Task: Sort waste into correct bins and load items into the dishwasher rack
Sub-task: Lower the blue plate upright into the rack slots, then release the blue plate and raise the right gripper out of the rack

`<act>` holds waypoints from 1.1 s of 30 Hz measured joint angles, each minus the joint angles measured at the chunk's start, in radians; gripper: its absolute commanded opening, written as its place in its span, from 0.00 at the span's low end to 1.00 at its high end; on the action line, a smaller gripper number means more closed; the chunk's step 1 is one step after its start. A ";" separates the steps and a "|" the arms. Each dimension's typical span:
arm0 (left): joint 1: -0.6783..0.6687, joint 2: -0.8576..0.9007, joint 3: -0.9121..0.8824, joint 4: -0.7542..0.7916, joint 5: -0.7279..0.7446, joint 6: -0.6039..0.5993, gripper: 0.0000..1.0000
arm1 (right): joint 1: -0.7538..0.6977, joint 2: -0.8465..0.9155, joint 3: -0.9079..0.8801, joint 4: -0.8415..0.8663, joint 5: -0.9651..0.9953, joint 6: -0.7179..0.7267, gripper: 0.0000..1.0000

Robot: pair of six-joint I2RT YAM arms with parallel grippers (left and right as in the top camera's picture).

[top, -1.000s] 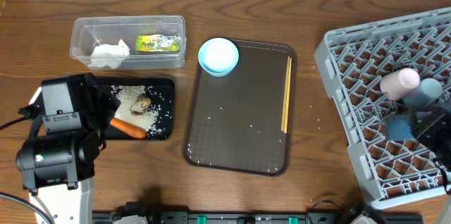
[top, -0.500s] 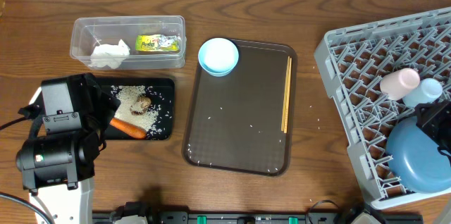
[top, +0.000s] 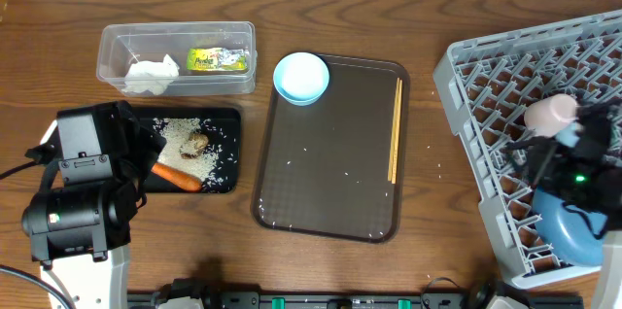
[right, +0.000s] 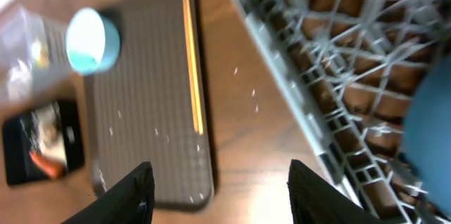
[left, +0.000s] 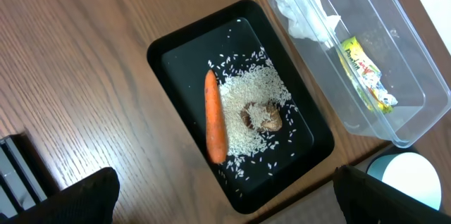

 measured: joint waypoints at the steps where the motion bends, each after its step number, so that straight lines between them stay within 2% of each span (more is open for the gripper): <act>1: 0.000 0.000 0.000 0.000 0.000 0.000 0.98 | 0.031 0.002 -0.013 0.001 0.017 -0.001 0.54; 7: 0.000 0.000 0.000 -0.001 0.000 0.000 0.98 | 0.185 0.074 -0.041 0.009 0.123 0.008 0.55; 13: 0.000 0.000 0.000 0.000 0.000 0.000 0.98 | 0.312 0.201 -0.045 0.048 0.323 0.102 0.57; 21: 0.000 0.000 0.000 0.000 0.000 0.000 0.98 | 0.409 0.370 -0.046 0.154 0.431 0.158 0.61; 27: 0.000 0.000 0.000 0.000 0.000 0.000 0.98 | 0.430 0.468 -0.046 0.202 0.537 0.166 0.60; 30: 0.000 0.000 0.000 0.000 0.000 0.000 0.98 | 0.430 0.486 -0.047 0.212 0.561 0.168 0.55; 33: 0.000 0.000 0.000 0.000 0.000 0.000 0.98 | 0.430 0.496 -0.047 0.216 0.564 0.172 0.39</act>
